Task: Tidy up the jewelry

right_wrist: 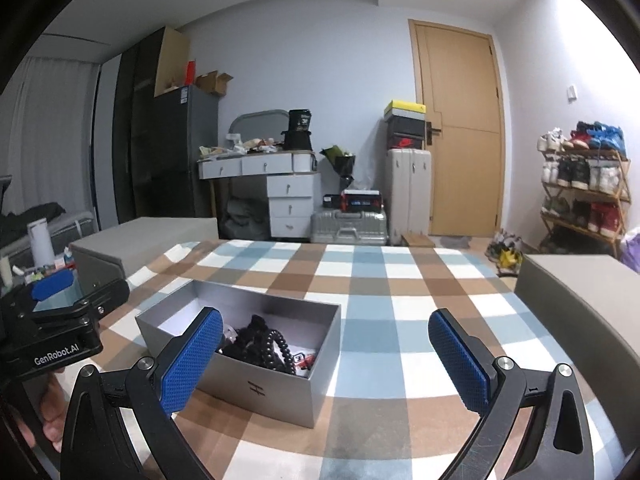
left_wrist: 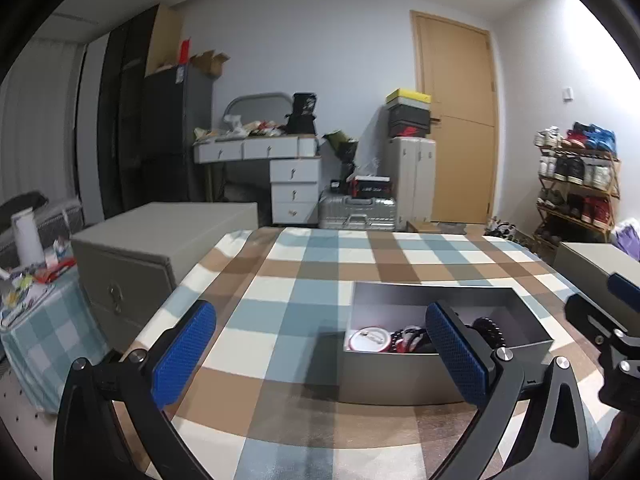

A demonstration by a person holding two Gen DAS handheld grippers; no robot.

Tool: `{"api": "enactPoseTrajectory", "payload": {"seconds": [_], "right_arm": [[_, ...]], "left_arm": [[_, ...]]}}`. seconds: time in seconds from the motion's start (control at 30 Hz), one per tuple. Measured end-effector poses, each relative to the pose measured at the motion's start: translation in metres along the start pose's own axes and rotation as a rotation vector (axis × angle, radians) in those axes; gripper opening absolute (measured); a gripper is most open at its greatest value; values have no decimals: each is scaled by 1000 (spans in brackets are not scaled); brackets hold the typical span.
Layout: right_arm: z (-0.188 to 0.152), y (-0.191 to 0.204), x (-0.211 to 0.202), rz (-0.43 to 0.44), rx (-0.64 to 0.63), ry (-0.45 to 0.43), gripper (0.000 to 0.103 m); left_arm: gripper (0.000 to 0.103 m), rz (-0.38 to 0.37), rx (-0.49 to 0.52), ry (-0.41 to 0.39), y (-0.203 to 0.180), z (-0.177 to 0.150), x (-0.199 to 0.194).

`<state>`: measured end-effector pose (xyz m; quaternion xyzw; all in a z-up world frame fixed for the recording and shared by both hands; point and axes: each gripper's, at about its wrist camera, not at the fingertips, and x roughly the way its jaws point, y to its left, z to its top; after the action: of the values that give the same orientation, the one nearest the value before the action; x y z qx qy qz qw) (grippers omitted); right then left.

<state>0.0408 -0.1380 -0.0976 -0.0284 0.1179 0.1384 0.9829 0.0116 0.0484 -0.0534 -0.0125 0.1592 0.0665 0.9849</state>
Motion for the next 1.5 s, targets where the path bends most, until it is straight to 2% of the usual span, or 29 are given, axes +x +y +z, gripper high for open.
{"api": "enactPoseTrajectory", "payload": {"seconds": [1.5], "right_arm": [[1, -2, 0, 4, -1, 8, 103]], "left_arm": [[102, 0, -6, 4, -1, 3, 3]]}}
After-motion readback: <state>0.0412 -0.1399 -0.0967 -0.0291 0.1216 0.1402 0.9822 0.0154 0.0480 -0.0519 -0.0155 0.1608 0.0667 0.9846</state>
